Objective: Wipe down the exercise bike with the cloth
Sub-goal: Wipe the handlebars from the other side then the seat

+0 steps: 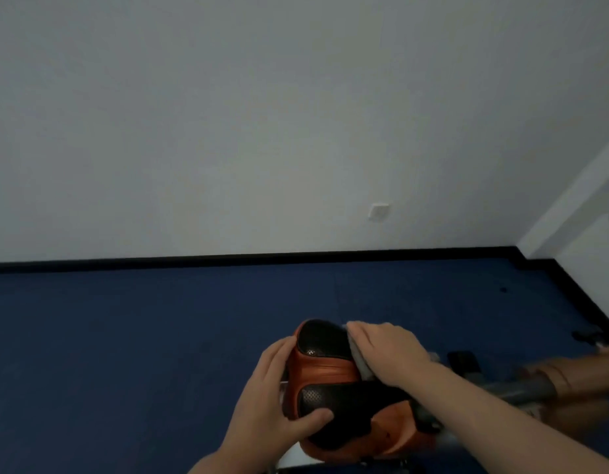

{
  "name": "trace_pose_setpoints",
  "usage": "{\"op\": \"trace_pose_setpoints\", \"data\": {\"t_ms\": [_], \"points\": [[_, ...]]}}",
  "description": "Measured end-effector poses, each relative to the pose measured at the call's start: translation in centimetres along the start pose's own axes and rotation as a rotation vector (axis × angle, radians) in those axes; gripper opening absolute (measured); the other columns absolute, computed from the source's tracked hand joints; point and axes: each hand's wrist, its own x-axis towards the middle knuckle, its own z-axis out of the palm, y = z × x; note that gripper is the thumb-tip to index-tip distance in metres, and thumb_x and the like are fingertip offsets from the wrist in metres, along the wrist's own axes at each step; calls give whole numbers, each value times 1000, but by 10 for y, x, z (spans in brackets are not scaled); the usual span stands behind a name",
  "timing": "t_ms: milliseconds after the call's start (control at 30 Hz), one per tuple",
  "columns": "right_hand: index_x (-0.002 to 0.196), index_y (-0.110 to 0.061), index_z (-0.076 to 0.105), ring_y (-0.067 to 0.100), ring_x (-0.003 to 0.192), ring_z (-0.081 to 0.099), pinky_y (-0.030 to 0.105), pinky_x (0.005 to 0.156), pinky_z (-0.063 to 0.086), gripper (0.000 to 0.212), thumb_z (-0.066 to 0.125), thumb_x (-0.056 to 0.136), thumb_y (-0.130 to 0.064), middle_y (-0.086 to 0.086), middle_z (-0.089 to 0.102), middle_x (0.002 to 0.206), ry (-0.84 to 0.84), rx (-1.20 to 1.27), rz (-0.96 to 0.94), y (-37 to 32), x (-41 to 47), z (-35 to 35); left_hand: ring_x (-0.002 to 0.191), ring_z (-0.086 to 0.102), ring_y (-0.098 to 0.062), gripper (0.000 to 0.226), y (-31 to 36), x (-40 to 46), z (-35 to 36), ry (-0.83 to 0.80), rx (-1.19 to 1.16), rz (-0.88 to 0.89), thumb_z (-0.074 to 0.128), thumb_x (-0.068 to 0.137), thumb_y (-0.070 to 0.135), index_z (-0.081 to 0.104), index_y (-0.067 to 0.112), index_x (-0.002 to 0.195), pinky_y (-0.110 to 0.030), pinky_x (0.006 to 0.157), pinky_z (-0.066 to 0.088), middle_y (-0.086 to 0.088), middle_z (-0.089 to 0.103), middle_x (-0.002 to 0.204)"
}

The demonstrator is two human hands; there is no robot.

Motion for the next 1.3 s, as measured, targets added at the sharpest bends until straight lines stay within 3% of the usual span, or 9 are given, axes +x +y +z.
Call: {"op": "trace_pose_setpoints", "data": {"t_ms": [167, 300, 467, 567, 767, 1000, 1100, 1200, 1300], "points": [[131, -35, 43, 21, 113, 55, 38, 90, 43, 44, 14, 101, -47, -6, 57, 129, 303, 138, 124, -62, 7, 13, 135, 30, 8, 77, -7, 14, -6, -45, -108, 38, 50, 80, 73, 25, 41, 146, -28, 108, 40, 32, 23, 148], [143, -42, 34, 10, 126, 42, 34, 103, 36, 51, 11, 99, -54, -13, 45, 142, 370, 190, 17, -57, -17, 32, 134, 32, 8, 49, -2, 35, -11, -8, -40, 90, 28, 92, 62, 36, 45, 137, -20, 112, 29, 31, 34, 143], [100, -30, 59, 17, 91, 60, 34, 76, 35, 43, 21, 101, -49, -8, 64, 94, 346, -14, 271, -4, -41, 20, 130, 34, 9, 51, 9, 72, -10, -183, 129, 220, 25, 95, 58, 42, 38, 139, -19, 112, 27, 24, 41, 141], [104, -23, 56, 29, 94, 60, 39, 79, 37, 31, 28, 101, -33, 0, 65, 102, 295, -108, 375, -33, -29, 13, 132, 35, 4, 56, 14, 90, -2, -248, 237, 297, 24, 95, 52, 46, 30, 140, -17, 112, 24, 19, 43, 143], [139, -28, 40, 21, 132, 37, 42, 116, 19, 59, 6, 94, -45, -5, 48, 134, 380, 21, 482, -63, -51, 32, 108, 51, 4, 42, 6, 94, 5, -172, 192, 307, 26, 95, 49, 60, 39, 117, -15, 88, 38, 24, 59, 114], [153, -12, 7, 30, 132, 31, 39, 104, 36, 57, 32, 103, -20, 12, 25, 152, 319, 255, 954, -19, -53, 21, 108, 51, 1, 40, 1, 100, 8, -163, 248, 361, 33, 98, 44, 64, 30, 118, -18, 86, 39, 18, 62, 115], [155, -11, 6, 35, 146, 8, 44, 119, 15, 60, 18, 103, -40, 18, 5, 160, 435, 406, 1091, -74, -40, 33, 102, 47, 5, 43, 1, 103, 8, -159, 237, 363, 30, 96, 45, 64, 31, 116, -19, 80, 36, 18, 63, 113], [152, -2, 17, 38, 148, 3, 53, 120, 6, 81, -22, 93, -42, 20, 14, 159, 424, 178, 930, -120, -40, 48, 99, 46, 5, 52, 1, 103, 8, -163, 219, 399, 21, 95, 51, 65, 29, 115, -19, 77, 36, 16, 64, 111], [153, -4, 8, 37, 146, -15, 50, 119, -5, 68, -10, 98, -40, 19, -7, 161, 301, 171, 967, -113, -43, 47, 106, 53, -4, 60, 1, 104, 7, -184, 195, 440, 17, 94, 51, 66, 24, 117, -20, 82, 38, 13, 64, 114]]}}
